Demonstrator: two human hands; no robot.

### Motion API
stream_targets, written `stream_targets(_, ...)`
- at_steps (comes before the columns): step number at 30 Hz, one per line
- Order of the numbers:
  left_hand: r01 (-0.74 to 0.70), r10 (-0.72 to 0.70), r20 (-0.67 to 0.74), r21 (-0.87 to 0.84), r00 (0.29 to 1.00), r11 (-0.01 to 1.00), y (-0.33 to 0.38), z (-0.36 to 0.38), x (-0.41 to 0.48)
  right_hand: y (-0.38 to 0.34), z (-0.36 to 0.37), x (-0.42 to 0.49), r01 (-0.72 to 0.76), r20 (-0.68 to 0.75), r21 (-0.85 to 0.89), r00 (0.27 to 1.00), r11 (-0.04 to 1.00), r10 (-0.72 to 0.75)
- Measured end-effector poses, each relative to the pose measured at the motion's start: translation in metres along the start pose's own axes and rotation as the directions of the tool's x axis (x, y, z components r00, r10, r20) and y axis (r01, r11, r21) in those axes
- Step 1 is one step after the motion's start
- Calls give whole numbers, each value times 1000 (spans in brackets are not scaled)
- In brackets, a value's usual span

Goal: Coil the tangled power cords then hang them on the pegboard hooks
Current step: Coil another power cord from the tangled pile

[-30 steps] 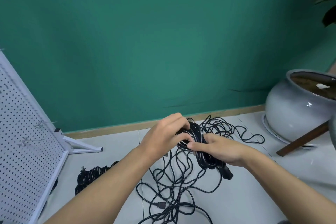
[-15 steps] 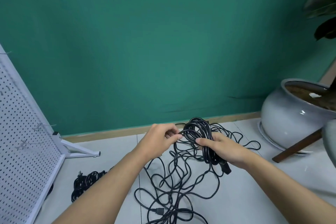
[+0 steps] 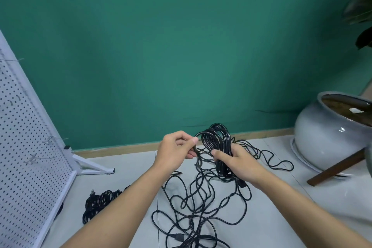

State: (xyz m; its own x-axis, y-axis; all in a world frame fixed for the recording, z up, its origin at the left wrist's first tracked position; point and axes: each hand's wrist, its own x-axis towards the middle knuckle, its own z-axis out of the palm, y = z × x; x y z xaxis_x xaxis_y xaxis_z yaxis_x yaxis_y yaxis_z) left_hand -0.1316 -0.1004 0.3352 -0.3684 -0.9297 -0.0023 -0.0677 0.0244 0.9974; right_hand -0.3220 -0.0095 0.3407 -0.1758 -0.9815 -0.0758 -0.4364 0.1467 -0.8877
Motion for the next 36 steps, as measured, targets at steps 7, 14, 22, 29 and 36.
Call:
stream_targets(7,51,-62,-51,-193,997,980,5,7,3,-2,3,4,47,77,66,996,997,-52)
stream_targets(14,-42,30,-106,-116,994,992,6,25,5,4,0,3,43,167,146,984,988,-68)
stream_targets(22,-78,78,-46,10,996,997,6,35,3,-1,-4,0,67,8,212,997,975,-70)
stream_targets(29,-202,-85,446,556,891,807,-44,22,5,-9,-8,-4,28,-51,444,999,896,-6)
stream_targets(36,-315,-93,523,636,847,704,-62,12,9,-11,-19,-2,4,-126,531,989,847,74)
